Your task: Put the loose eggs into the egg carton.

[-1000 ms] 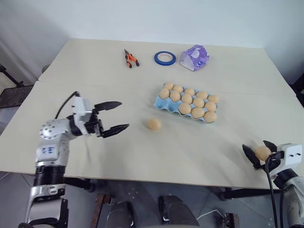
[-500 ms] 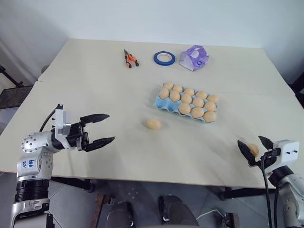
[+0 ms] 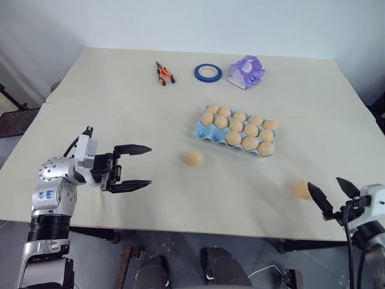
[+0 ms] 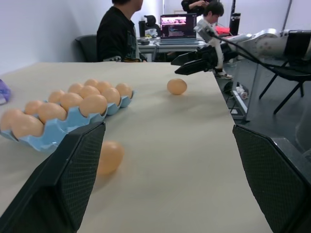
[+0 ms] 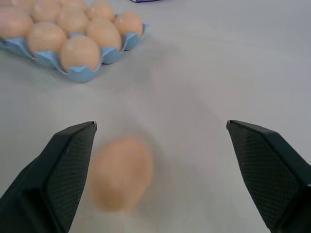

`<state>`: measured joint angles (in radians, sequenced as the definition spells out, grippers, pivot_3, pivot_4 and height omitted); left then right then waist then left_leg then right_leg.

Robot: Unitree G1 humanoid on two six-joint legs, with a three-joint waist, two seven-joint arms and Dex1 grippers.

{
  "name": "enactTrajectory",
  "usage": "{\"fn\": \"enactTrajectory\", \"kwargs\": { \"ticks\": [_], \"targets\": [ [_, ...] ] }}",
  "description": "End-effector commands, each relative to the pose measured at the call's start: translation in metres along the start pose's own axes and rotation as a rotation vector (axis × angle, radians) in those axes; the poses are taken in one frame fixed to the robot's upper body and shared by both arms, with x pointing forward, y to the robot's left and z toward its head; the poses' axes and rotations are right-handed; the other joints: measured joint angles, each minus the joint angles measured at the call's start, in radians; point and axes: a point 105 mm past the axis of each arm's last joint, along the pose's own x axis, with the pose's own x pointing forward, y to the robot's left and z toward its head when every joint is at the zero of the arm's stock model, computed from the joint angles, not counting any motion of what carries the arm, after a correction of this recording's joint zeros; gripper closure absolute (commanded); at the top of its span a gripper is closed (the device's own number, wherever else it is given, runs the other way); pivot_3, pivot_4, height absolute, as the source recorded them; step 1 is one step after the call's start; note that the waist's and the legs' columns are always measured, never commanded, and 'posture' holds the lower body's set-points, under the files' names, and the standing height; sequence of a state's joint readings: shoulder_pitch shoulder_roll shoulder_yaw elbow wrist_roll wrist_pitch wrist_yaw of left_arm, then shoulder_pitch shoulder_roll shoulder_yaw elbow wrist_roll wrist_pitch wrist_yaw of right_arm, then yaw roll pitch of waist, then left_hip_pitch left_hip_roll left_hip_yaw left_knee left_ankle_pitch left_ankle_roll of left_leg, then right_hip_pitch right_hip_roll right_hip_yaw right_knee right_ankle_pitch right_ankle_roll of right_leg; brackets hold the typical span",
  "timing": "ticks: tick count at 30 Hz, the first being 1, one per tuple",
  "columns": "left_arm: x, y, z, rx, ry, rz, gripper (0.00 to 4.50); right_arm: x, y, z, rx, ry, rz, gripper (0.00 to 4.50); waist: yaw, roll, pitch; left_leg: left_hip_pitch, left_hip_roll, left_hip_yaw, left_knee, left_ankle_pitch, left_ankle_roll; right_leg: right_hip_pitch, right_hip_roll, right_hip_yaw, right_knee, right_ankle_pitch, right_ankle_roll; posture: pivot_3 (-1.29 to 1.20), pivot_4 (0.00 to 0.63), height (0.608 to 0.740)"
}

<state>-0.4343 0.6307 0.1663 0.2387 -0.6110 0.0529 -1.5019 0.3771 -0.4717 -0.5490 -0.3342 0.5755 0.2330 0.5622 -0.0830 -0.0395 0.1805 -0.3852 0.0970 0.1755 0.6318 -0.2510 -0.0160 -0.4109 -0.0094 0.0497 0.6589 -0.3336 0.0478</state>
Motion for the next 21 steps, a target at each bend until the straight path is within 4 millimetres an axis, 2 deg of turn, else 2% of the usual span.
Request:
{"fn": "enactTrajectory", "kwargs": {
  "ticks": [1,7,11,13,15,21],
  "targets": [
    [0.002,-0.006,0.005,0.025,-0.027,-0.115,0.04,-0.016,0.015,0.009,0.004,-0.005,0.043,0.00,0.001,0.000,0.000,0.000,0.000,0.000,-0.001,0.000,0.000,0.000,0.000,0.000,0.000,0.000,0.000,0.00,0.150,0.740],
    [0.004,-0.003,0.005,0.014,-0.035,-0.128,0.04,-0.042,0.018,0.001,-0.030,0.066,0.049,0.00,0.000,0.000,0.000,0.000,-0.001,0.000,-0.001,0.000,0.000,0.000,0.000,-0.001,-0.001,-0.001,0.001,0.00,0.150,0.740],
    [0.005,-0.001,0.005,0.015,-0.037,-0.130,0.04,-0.043,0.014,-0.002,-0.042,0.073,0.035,0.00,0.000,-0.001,0.000,0.000,-0.001,0.000,-0.001,-0.002,-0.002,0.000,-0.001,-0.001,-0.001,-0.002,0.000,0.00,0.150,0.740],
    [0.006,0.001,0.005,0.019,-0.038,-0.128,0.04,-0.037,0.014,-0.002,-0.043,0.060,0.036,0.00,-0.001,-0.001,0.000,0.000,-0.001,0.000,-0.001,-0.002,-0.003,0.000,-0.001,-0.001,-0.002,-0.002,0.000,0.00,0.150,0.740],
    [0.006,0.002,0.005,0.025,-0.040,-0.117,0.04,-0.021,0.017,-0.002,-0.036,0.031,0.040,0.00,-0.003,-0.001,-0.001,0.000,-0.001,0.000,-0.001,-0.002,-0.003,0.000,-0.001,-0.001,-0.002,-0.002,0.000,0.00,0.150,0.740],
    [0.009,0.003,0.006,0.041,-0.052,-0.080,0.04,0.028,0.043,-0.015,0.012,0.027,0.118,0.00,-0.001,-0.001,-0.001,0.000,-0.001,-0.001,-0.001,0.000,-0.002,0.000,0.000,-0.001,-0.001,-0.002,-0.002,0.00,0.150,0.740]
  ]
}}
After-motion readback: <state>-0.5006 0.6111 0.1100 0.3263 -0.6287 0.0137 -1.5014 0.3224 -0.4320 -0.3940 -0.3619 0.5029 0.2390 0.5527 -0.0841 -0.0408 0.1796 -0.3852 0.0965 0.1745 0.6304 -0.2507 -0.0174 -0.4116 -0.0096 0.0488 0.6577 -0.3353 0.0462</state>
